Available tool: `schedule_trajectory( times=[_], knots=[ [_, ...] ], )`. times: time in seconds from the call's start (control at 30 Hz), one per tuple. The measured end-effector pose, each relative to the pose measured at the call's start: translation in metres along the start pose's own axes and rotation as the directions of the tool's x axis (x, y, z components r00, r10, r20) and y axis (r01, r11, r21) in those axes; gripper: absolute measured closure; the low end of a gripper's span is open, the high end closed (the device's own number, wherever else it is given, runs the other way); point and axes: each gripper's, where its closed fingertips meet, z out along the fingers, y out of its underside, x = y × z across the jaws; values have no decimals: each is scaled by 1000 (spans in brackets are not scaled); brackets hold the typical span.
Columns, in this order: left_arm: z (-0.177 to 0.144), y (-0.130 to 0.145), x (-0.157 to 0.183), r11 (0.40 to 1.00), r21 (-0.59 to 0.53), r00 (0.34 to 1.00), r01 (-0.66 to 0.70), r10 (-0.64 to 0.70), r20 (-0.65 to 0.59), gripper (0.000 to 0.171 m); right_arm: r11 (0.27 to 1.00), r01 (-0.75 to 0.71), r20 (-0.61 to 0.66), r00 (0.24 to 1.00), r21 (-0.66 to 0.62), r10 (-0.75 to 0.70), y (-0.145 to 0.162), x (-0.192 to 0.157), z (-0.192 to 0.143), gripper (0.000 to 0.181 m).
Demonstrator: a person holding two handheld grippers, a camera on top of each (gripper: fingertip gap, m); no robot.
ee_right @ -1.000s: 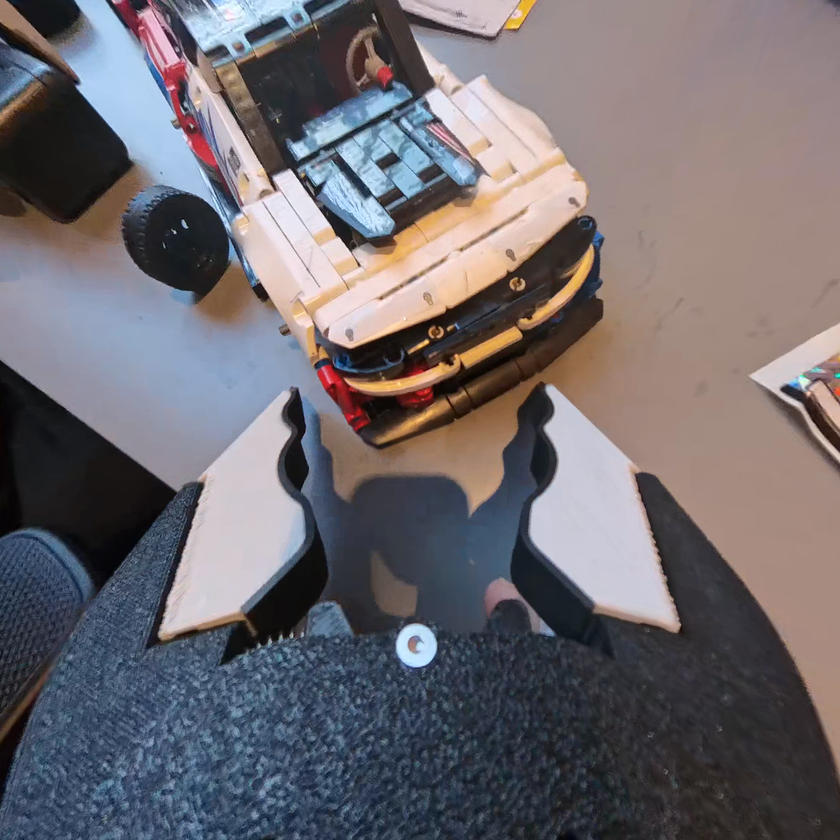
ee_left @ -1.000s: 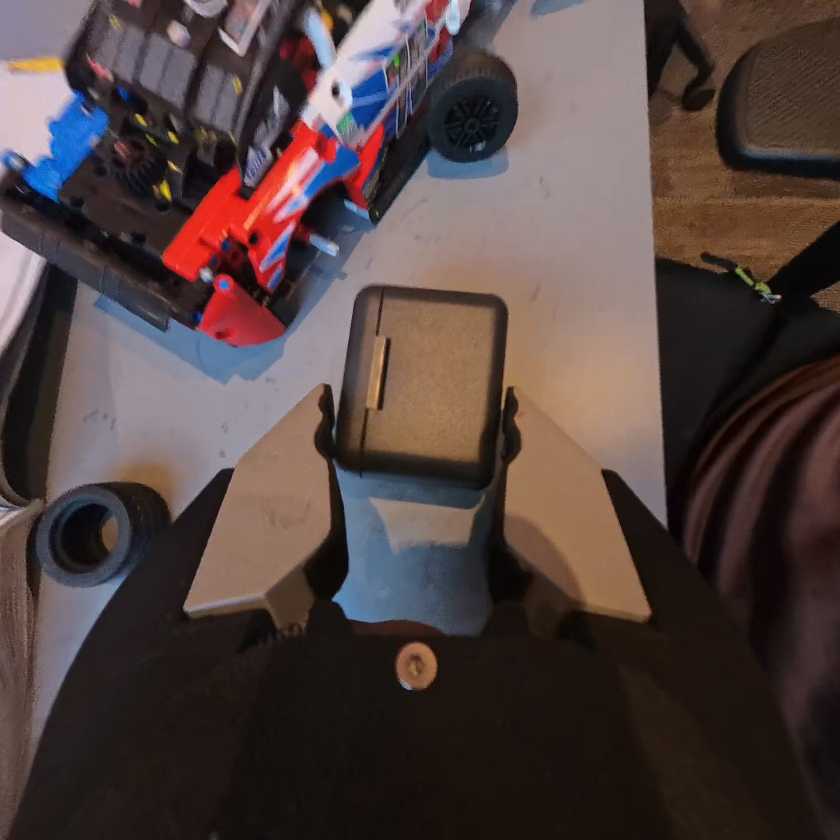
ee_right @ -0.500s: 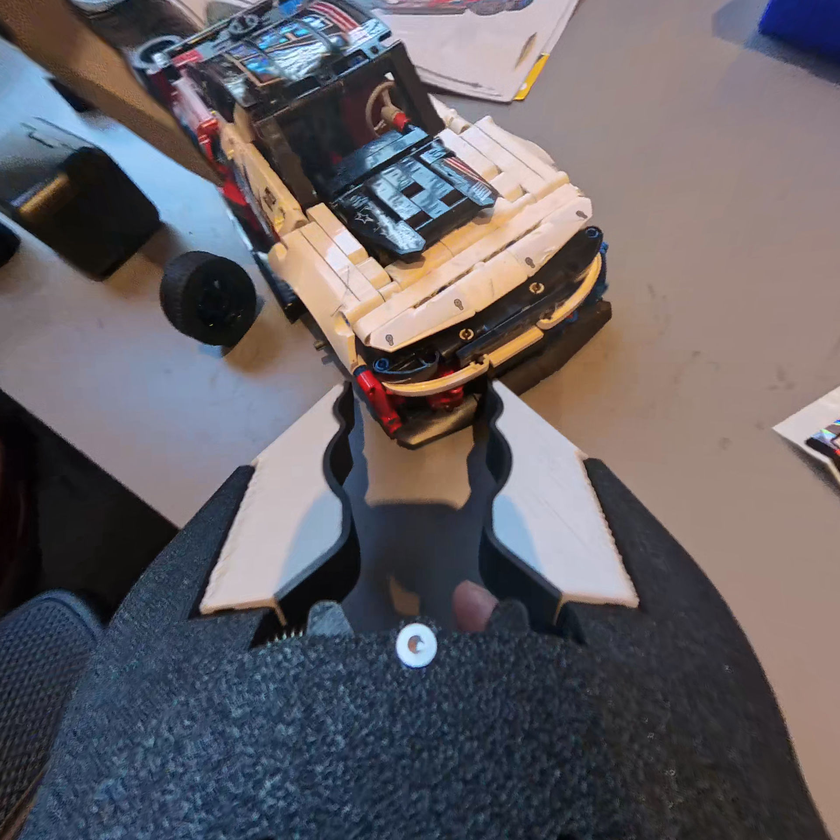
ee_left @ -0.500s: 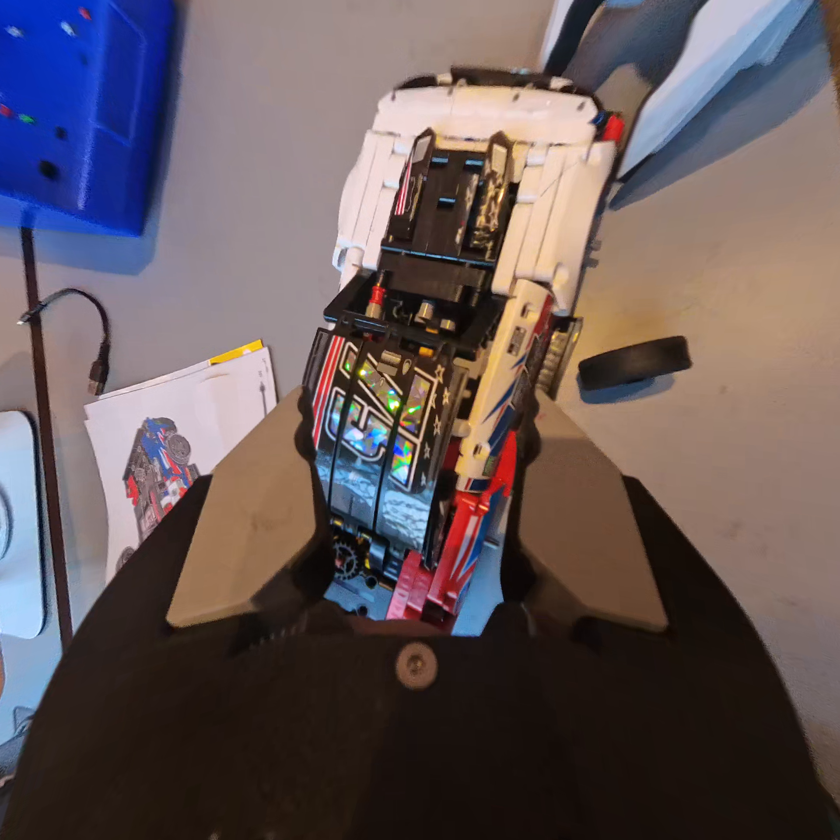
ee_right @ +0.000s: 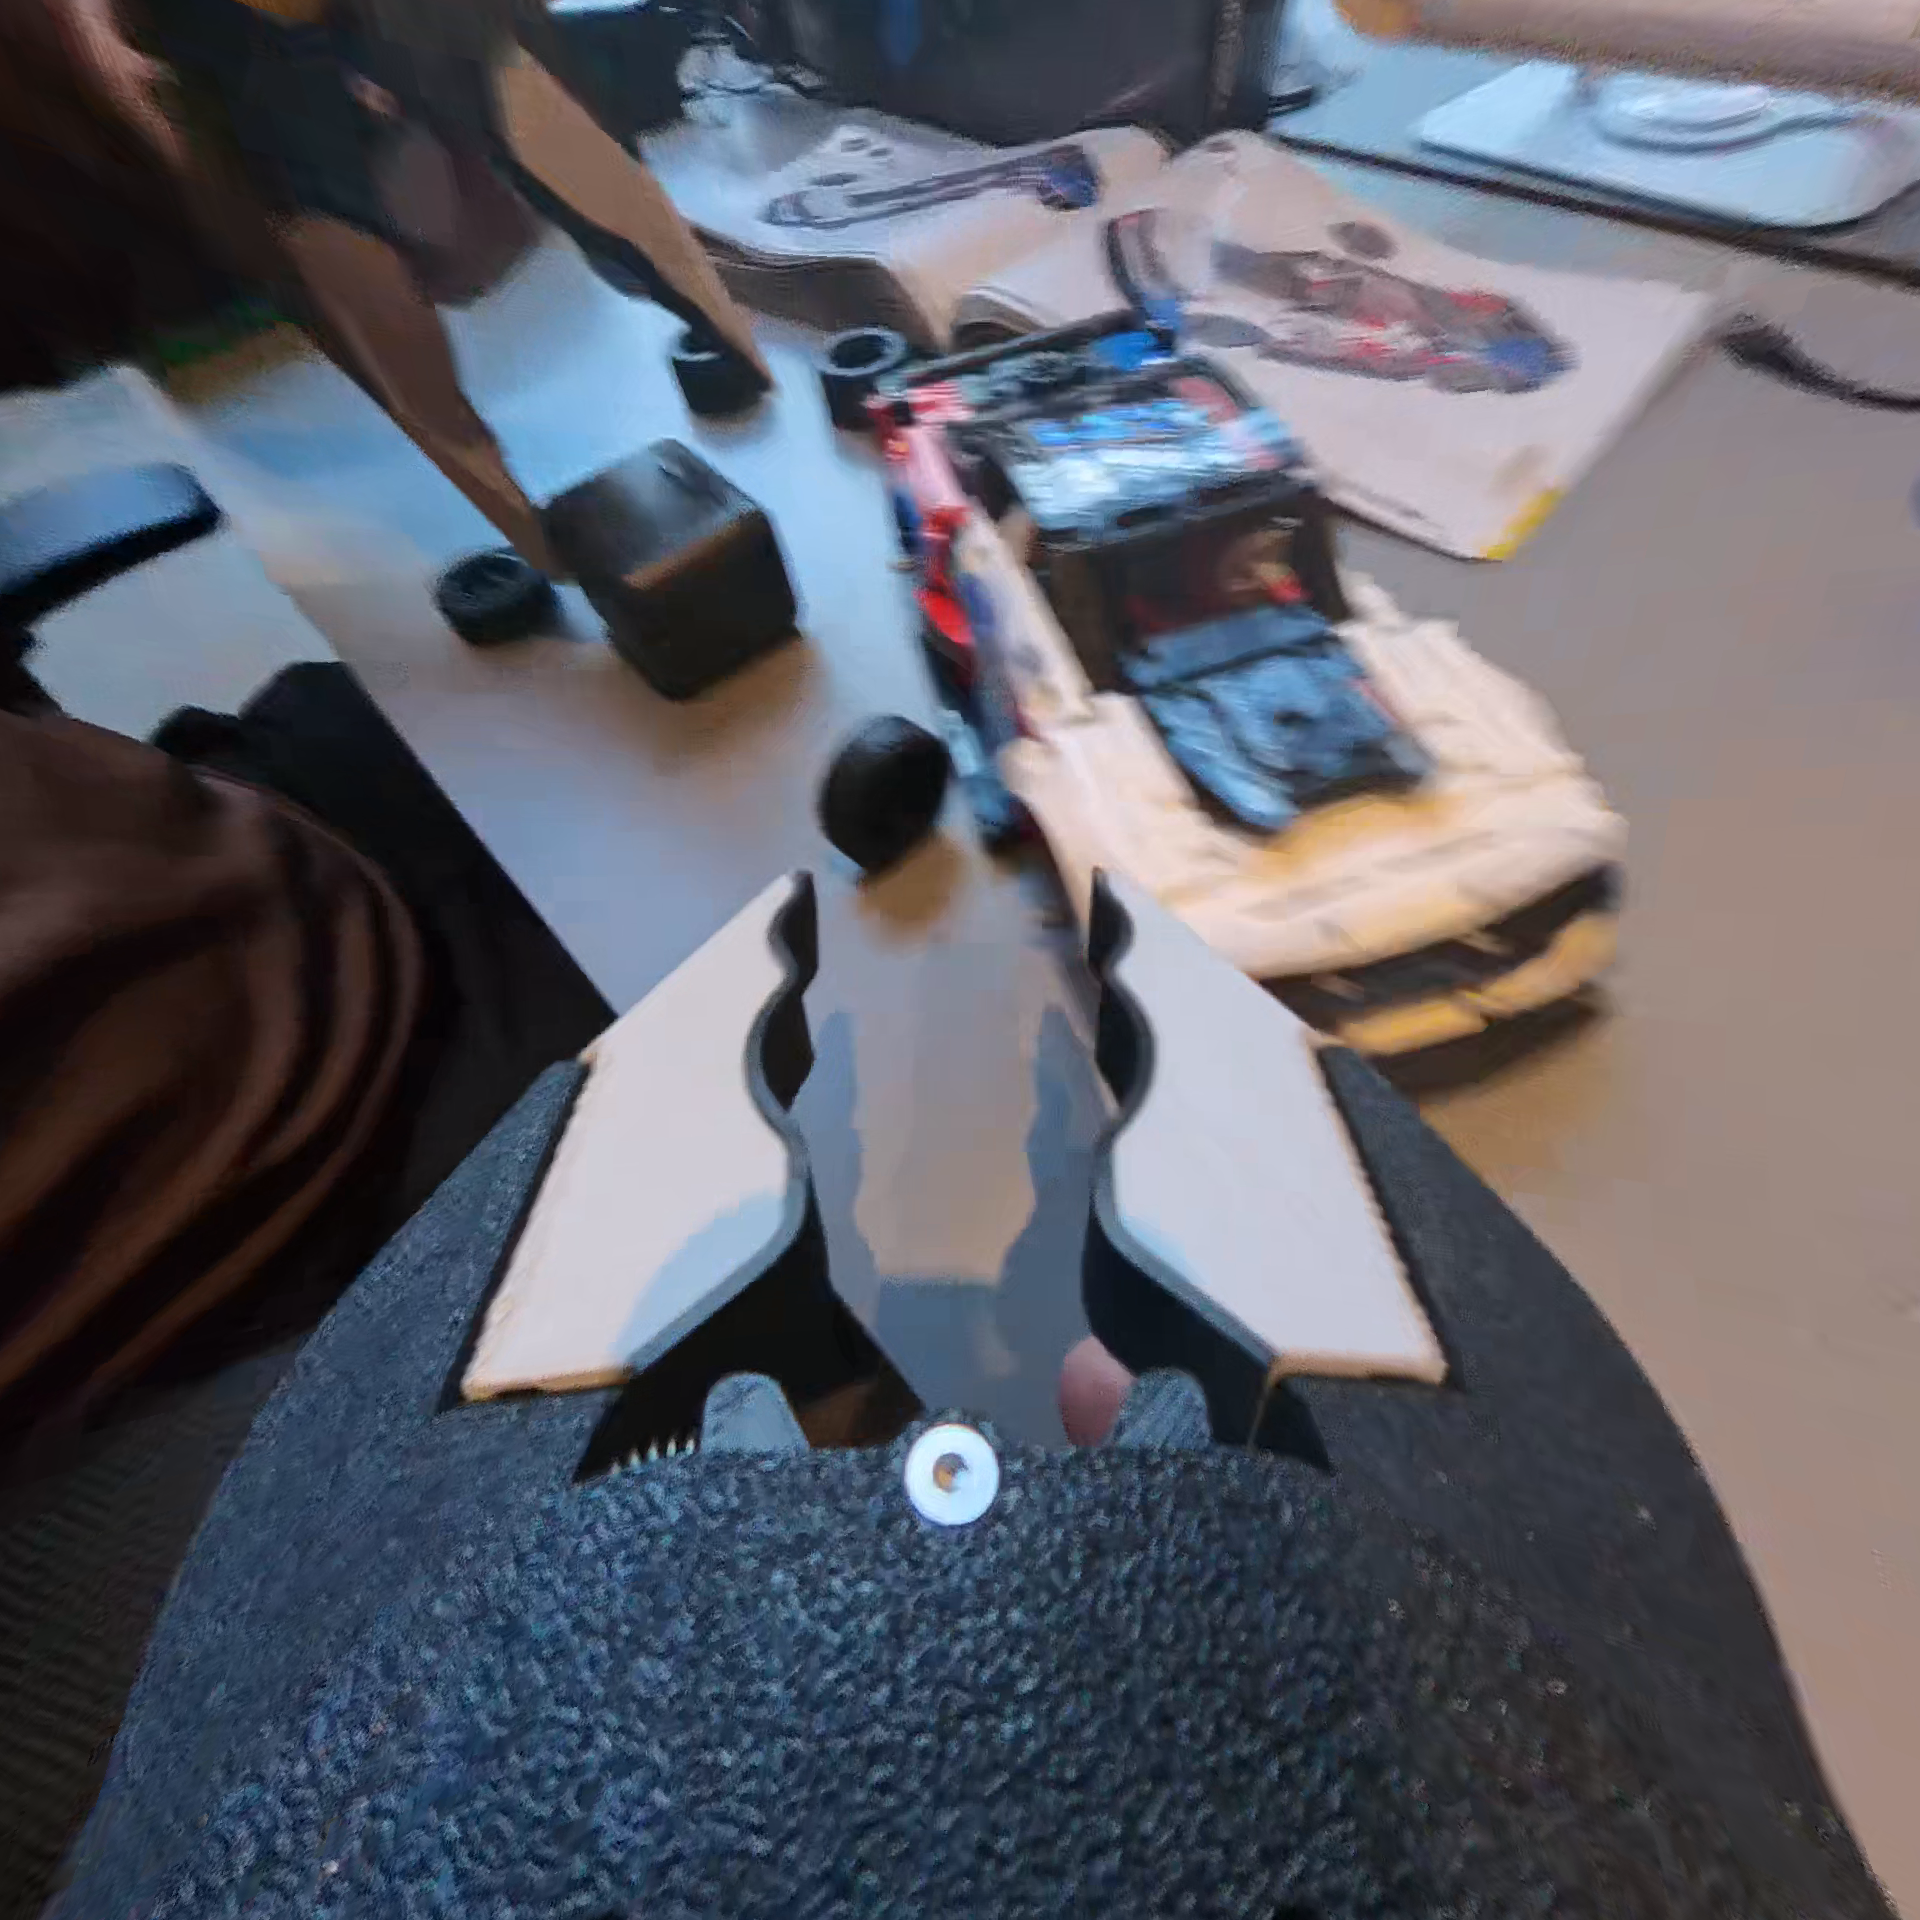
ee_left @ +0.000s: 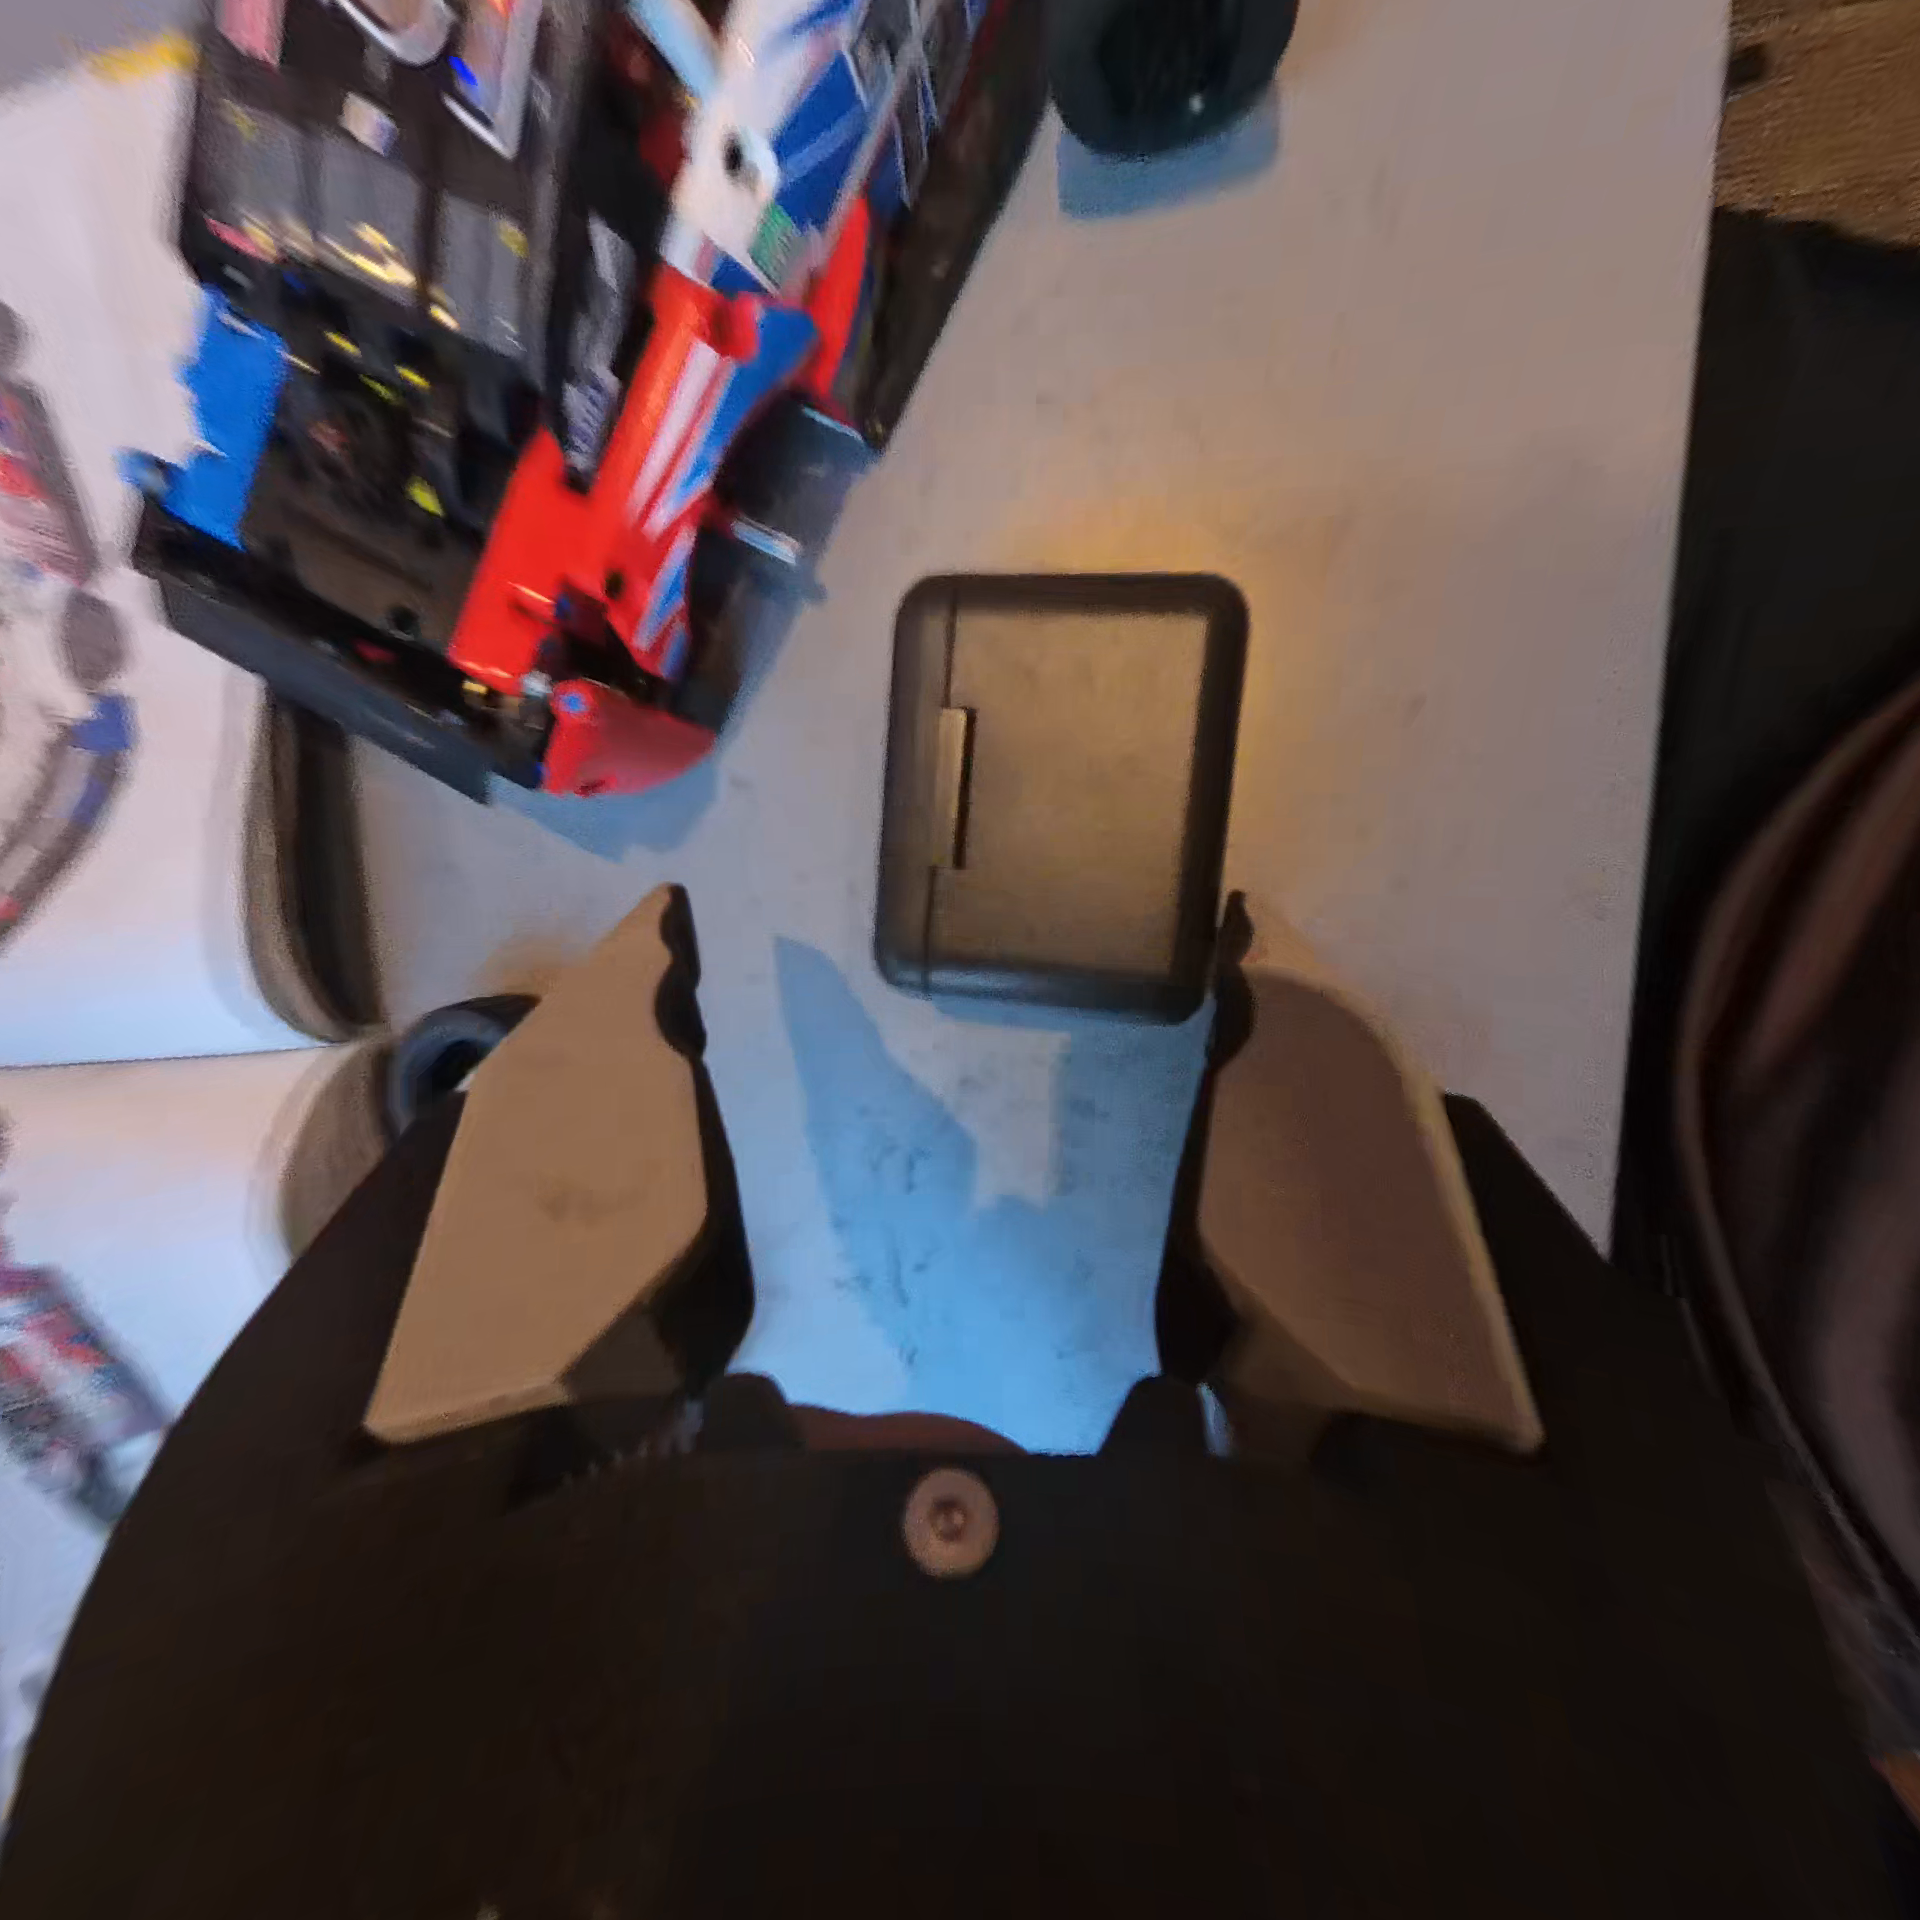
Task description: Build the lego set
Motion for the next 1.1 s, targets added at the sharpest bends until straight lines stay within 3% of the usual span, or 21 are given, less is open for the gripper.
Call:
schedule_trajectory(
  times=[0.07,0.17,0.27,0.3,0.4,0.5,0.6,0.67,0.8,0.93,1.1],
  knots=[
    [12,5,8,999,-13,998,31,-32,-50,84,998,-26,27,999,-60,27,3,-29,32,121],
    [20,5,18,998,-6,995,58,-59,-82,100,987,-16,-62,998,-157,6,16,-36,76,125],
    [21,2,19,997,16,996,76,-75,-48,99,979,0,-106,994,-204,-22,22,-27,96,166],
    [21,1,20,996,23,995,87,-86,-42,99,979,0,-90,996,-204,-19,19,-30,94,171],
    [23,-10,29,993,70,996,91,-89,-32,99,997,3,-31,999,-83,-6,-6,-47,67,171],
    [28,-25,38,990,113,996,86,-82,-33,99,996,83,-209,974,-39,-90,-14,-24,8,171],
    [36,-47,47,985,163,998,56,-51,-38,99,959,169,-507,820,-229,-266,10,49,-63,171],
    [42,-60,52,981,188,999,37,-29,-43,99,904,185,-568,724,-386,-391,36,95,-88,171],
    [50,-82,58,972,233,998,26,-13,-56,100,827,201,-455,755,-525,-472,80,139,-74,171],
    [54,-90,60,967,256,999,8,2,-38,99,755,356,-295,763,-551,-575,84,137,-55,166],
    [60,-97,59,962,274,1000,4,-6,7,96,815,361,-153,869,-453,-470,81,120,-51,140]
  ],
)
